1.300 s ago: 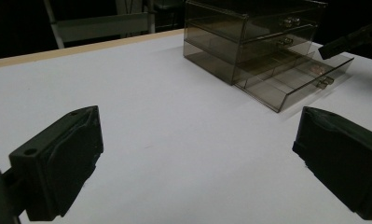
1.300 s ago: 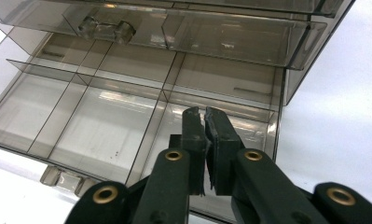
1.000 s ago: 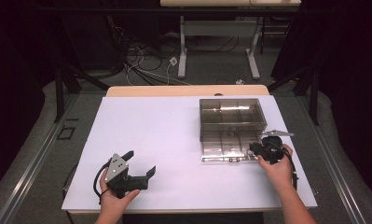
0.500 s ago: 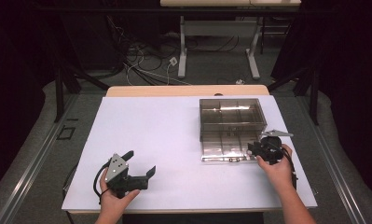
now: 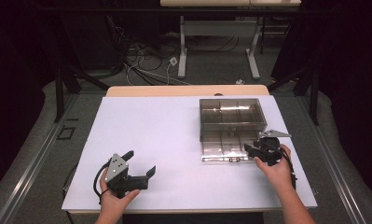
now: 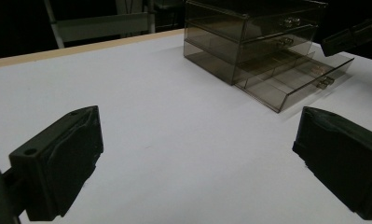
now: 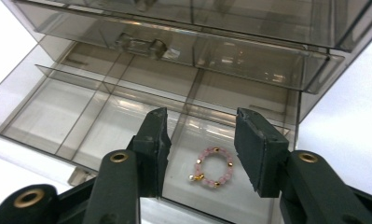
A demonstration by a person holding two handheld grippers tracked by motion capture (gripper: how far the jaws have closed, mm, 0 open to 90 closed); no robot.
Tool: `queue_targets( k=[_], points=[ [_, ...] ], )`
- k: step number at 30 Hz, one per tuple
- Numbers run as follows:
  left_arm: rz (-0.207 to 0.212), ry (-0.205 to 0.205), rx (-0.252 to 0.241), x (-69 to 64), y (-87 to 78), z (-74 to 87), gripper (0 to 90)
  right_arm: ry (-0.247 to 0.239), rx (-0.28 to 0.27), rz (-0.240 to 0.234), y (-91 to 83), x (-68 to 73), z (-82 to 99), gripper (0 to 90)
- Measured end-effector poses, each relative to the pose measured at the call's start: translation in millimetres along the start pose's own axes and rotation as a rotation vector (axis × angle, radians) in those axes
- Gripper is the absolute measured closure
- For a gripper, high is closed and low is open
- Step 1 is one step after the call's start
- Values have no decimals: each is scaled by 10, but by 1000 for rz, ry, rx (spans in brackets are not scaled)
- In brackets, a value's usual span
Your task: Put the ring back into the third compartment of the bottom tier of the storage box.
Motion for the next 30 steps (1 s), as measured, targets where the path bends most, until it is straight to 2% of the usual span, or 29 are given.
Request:
queue_targets(
  k=[8, 17, 22, 30],
  points=[
    [-1, -3, 0, 2, 0, 2, 14, -35, -21, -6, -60, 103, -27, 485],
    [-5, -4, -5, 0, 7, 5, 14, -57, -35, -46, -136, 232, -54, 480],
    [-2, -5, -1, 4, 1, 4, 14, -70, -38, -68, -179, 318, -61, 501],
    [-2, -4, 0, 4, -1, 3, 14, -54, -25, -92, -248, 422, -59, 565]
  ],
)
Point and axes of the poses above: each handheld gripper's, and its own axes: y roughly forward along the jaws, z roughly out of its underside, x roughly to its left, the point moved 1 cm from there along y, roughly forward along the jaws, and after that the axes turned 15 degrees about z, right-handed, at the moved point
